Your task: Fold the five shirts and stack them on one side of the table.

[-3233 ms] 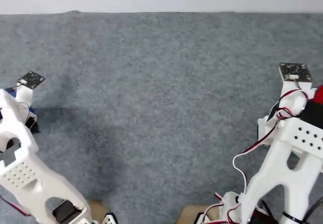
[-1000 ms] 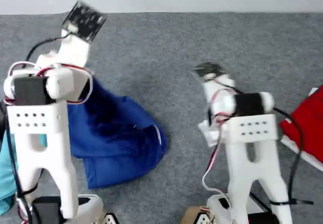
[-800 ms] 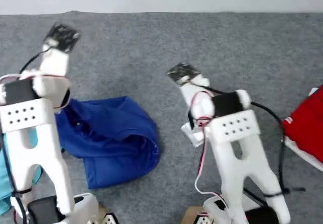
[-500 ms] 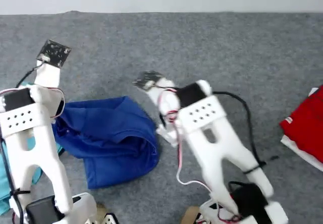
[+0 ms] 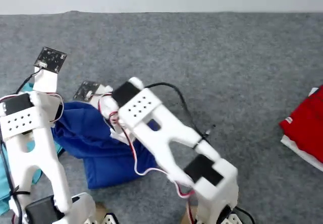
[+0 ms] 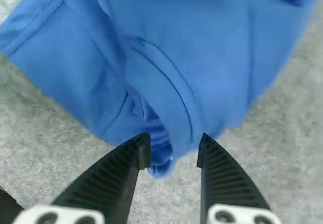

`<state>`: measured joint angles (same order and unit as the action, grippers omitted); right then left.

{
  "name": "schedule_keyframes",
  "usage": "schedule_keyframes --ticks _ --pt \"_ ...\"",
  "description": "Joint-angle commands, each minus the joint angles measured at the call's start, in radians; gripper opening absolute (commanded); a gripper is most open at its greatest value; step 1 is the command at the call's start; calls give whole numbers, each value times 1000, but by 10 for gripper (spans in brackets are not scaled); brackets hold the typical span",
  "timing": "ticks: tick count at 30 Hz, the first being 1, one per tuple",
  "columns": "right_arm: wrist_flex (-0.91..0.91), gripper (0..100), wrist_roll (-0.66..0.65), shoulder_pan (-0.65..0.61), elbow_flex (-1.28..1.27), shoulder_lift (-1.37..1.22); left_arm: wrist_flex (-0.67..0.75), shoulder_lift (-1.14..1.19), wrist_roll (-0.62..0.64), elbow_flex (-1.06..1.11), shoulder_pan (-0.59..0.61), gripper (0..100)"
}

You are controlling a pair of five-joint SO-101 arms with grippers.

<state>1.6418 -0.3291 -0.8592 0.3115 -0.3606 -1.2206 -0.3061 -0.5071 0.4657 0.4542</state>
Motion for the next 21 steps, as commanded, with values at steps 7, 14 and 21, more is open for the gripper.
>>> schedule_keyframes --ticks 7,14,21 --pt "-1 165 -41 -27 100 -48 21 -34 110 -21 61 75" --pt "-4 165 -40 -31 100 -50 -48 -34 301 -136 181 255" --pt "-50 165 -46 -64 97 -85 -101 -32 307 -191 244 256"
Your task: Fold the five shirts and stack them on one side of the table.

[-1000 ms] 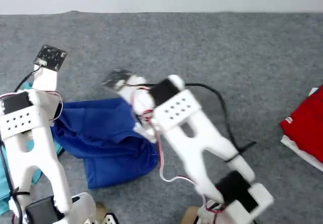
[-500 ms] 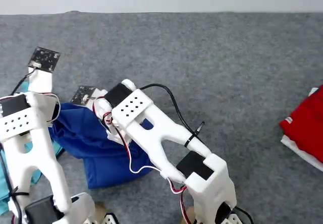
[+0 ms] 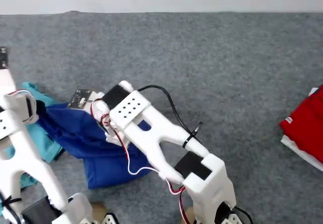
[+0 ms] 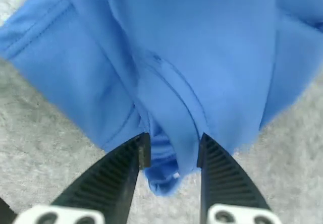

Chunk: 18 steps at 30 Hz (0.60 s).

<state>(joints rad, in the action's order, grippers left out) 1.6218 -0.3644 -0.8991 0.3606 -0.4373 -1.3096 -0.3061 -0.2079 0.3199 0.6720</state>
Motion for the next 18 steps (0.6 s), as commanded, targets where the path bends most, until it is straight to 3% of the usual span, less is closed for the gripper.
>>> schedule_keyframes --ticks 1,8,12,18 --pt "-47 165 -11 -27 48 -27 -11 -28 9 -45 35 255" --pt "-94 153 -64 1 51 -171 -11 -31 9 -41 52 254" --pt "-25 1 -94 96 94 -168 -9 -32 8 -41 52 254" --pt "153 10 -109 278 196 -110 -8 -29 8 -44 44 254"
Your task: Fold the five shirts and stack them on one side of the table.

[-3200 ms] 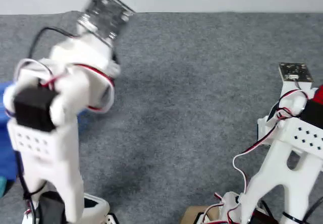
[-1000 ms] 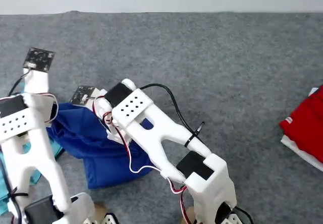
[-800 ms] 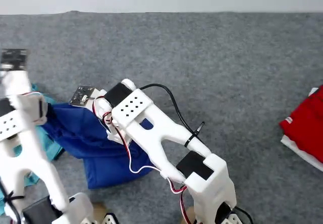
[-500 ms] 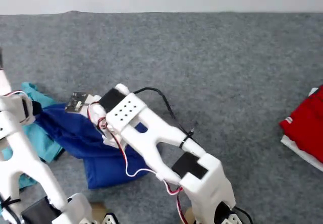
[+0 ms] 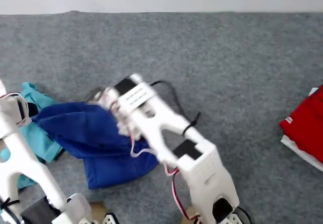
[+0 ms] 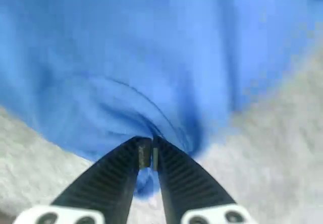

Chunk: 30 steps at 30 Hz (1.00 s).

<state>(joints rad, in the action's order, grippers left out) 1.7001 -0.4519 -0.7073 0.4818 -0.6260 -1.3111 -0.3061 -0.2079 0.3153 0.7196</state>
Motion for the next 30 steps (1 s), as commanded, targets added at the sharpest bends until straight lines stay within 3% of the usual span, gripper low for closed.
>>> schedule_keyframes --ticks 1,11,14,19,24,30 --pt "93 10 -40 113 80 87 -6 -26 8 -39 -5 254" --pt "71 10 -175 415 77 133 20 -26 8 -36 -54 254" --pt "73 12 -180 453 78 137 20 -26 9 -36 -57 254" --pt "96 91 -169 338 74 185 20 -34 23 -41 -48 254" --pt "96 218 -58 154 71 225 31 -26 86 -54 38 254" --pt "94 236 -17 -71 -25 219 41 -25 81 -51 97 254"
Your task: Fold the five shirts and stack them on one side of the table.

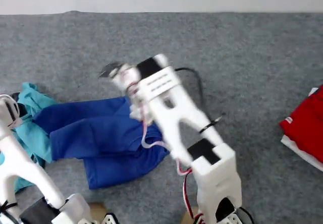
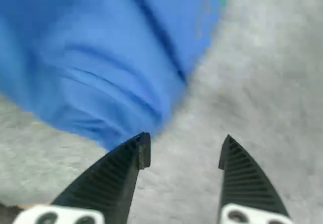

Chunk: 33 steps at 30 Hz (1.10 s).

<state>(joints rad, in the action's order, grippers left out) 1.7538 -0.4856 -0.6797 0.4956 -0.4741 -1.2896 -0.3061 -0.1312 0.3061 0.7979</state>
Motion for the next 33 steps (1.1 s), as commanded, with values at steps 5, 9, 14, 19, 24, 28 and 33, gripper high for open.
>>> schedule_keyframes --ticks 5,9,14,19,24,28,33 --pt "39 236 17 -174 -135 -21 17 -25 5 -41 21 254" --pt "-35 237 21 -145 -133 -110 18 -25 5 -31 21 254" --pt "-108 233 18 -84 -133 -189 14 -25 3 -24 21 254" --pt "-74 57 15 -35 -83 -203 17 -25 3 -25 21 254" --pt "47 7 -15 53 60 -202 17 -25 3 -25 17 254" --pt "44 10 -48 163 63 -133 15 -28 3 -27 17 254" --pt "42 10 -138 320 64 -91 14 -32 3 -28 17 254"
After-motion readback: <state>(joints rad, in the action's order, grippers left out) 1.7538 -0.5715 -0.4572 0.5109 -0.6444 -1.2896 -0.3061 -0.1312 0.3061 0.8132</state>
